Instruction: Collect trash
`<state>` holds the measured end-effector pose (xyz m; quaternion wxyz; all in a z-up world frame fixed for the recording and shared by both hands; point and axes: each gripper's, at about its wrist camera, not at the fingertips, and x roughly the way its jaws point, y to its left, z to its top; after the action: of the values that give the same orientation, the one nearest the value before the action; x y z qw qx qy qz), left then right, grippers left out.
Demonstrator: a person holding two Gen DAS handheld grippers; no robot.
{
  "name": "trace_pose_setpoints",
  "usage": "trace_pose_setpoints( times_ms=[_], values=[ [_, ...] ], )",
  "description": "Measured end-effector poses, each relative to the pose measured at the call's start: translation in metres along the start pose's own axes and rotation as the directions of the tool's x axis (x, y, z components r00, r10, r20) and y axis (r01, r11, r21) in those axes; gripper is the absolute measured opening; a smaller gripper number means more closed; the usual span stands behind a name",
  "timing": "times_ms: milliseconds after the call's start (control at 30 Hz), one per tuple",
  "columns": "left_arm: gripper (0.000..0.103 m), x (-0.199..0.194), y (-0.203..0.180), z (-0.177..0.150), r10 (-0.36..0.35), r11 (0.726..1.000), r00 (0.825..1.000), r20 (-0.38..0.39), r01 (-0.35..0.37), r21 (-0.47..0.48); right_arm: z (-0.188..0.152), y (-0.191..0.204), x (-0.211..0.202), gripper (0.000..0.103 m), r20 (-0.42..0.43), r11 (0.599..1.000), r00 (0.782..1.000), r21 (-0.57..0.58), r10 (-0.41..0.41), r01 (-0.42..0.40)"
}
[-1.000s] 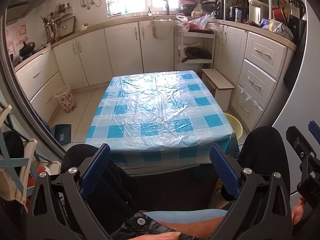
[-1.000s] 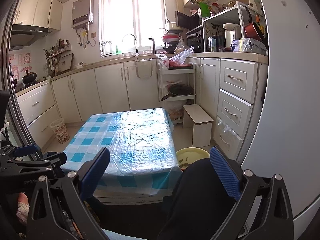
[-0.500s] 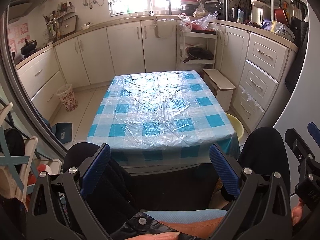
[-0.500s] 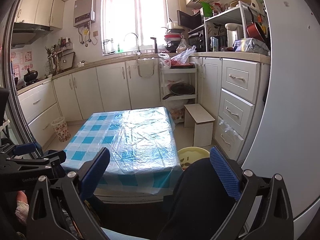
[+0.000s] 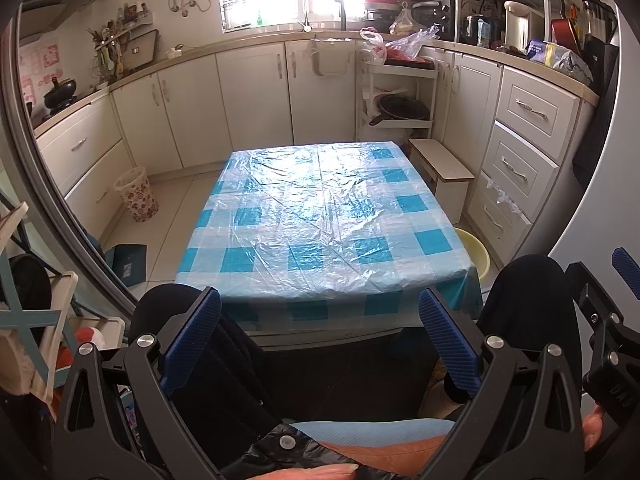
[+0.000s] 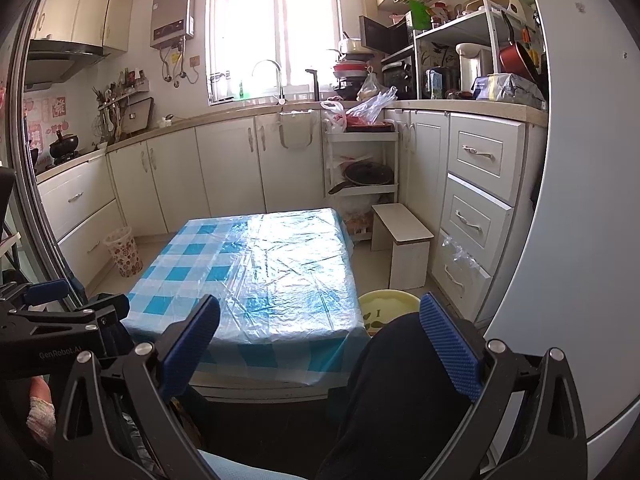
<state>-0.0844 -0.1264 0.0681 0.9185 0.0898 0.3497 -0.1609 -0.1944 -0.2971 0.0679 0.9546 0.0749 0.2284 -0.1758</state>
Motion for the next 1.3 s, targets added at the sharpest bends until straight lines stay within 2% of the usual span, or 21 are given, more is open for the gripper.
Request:
trace_pose_setpoints(
  times_ms=[1300],
  values=[
    [0.095, 0.003, 0.010, -0.007, 0.015, 1.000, 1.000, -0.001, -0.015, -0.011, -0.007, 0.000, 0.006, 0.096, -0.014, 1.000, 1.000, -0.011, 0.007, -0.007]
  ],
)
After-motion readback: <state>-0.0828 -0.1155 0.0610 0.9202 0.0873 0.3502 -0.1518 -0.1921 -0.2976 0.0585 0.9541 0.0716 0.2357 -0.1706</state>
